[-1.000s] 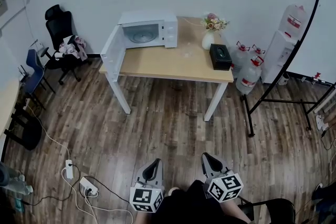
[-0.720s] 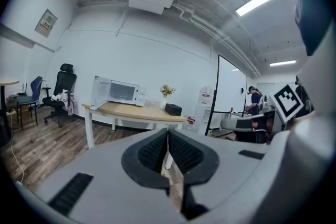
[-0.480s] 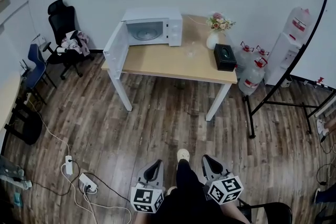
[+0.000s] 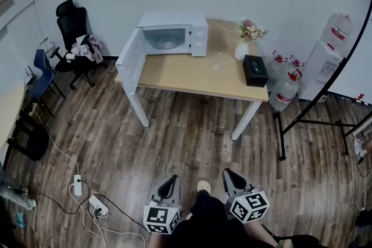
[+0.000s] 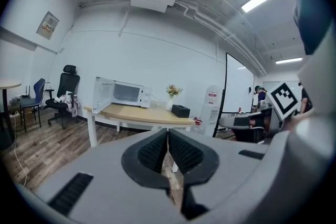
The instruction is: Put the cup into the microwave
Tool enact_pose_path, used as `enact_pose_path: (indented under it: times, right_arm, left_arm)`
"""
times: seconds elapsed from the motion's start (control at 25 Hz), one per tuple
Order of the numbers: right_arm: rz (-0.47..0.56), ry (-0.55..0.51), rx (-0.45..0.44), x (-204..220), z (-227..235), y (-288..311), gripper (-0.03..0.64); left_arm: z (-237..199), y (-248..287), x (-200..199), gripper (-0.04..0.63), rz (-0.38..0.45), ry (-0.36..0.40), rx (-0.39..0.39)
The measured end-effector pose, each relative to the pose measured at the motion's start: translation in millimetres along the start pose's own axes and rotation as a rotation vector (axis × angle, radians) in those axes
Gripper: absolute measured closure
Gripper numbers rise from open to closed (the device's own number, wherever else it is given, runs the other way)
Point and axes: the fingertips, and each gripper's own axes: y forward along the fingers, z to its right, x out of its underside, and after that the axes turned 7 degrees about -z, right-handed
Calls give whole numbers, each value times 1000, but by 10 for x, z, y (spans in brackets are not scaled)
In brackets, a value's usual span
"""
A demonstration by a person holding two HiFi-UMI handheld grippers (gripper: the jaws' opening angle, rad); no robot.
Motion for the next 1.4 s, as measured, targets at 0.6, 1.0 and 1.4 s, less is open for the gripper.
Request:
enact_pose_path:
  times: [0.6,1.0,1.4]
  right_arm:
    - [-56,29,2,-532,741,923,621]
    - [-75,33,-26,-808,1205,1388,621]
    - [-103,49,-43,-800,1494,1583,621]
  left_arm:
    - [-304,1064,-477,589,-10,7,-30]
    - [-390,1651,-711,589,-7,-12,-61]
    - [-341,2010,-727,589,-22,-16,-67]
